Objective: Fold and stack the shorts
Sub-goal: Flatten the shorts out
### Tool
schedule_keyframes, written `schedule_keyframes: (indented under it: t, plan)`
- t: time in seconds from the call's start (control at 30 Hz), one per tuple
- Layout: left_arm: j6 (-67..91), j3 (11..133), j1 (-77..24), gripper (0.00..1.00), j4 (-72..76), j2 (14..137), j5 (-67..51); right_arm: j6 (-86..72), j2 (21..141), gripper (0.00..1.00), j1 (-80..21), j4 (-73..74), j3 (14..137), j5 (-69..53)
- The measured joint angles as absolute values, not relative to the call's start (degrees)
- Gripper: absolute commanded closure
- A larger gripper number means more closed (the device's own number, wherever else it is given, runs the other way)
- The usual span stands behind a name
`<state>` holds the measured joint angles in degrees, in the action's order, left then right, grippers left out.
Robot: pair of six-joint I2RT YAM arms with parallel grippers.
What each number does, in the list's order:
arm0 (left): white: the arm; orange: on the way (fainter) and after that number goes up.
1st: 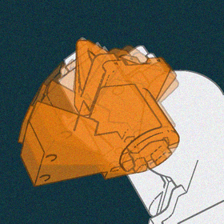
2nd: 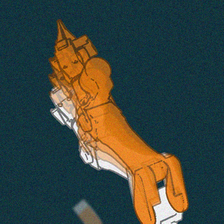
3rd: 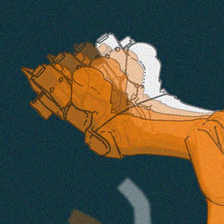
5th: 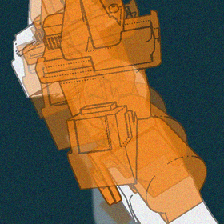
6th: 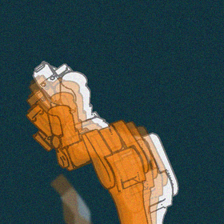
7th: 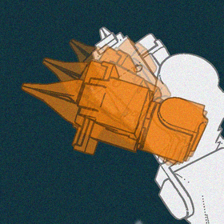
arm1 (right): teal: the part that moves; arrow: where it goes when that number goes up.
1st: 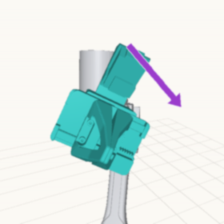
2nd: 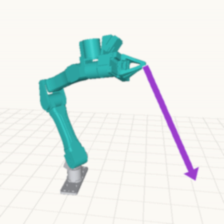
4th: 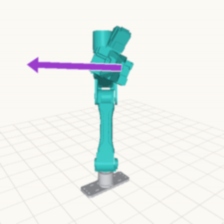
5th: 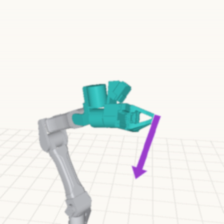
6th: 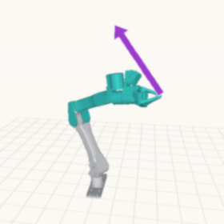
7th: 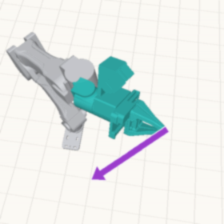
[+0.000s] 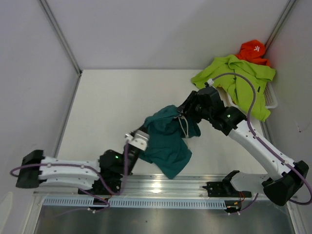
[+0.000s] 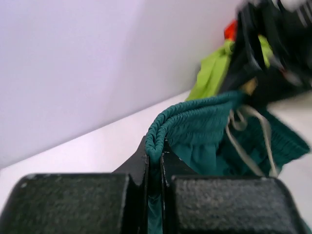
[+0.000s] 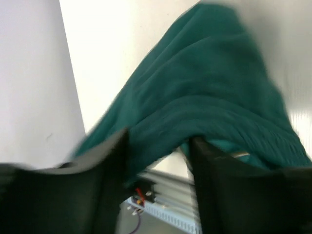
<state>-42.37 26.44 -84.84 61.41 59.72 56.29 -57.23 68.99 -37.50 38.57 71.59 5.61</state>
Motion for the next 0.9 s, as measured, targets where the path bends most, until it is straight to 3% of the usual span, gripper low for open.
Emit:
schedule_keyframes:
  t: [0.17, 0.27, 0.53, 0.9]
  plan:
    - [-18.81, 28.95, -74.63, 1.00, 34.63, 38.72, 49.10, -45.98, 67.90, 0.11, -35.57, 31.48, 64.25, 2.13]
    - [-12.12, 32.08, -73.10, 1.00, 23.90, 36.97, 47.16, -41.15, 63.44, 0.04, -35.07, 28.01, 56.64, -0.78]
    - [-4.36, 37.01, -72.75, 1.00, 6.00, 39.20, 39.07, -26.35, 47.59, 0.02, -35.07, 11.94, 40.49, -6.98]
    - [-2.92, 41.08, -72.71, 1.00, -1.87, 38.02, 37.85, -12.19, 45.45, 0.01, -41.34, 0.43, 29.15, -14.31]
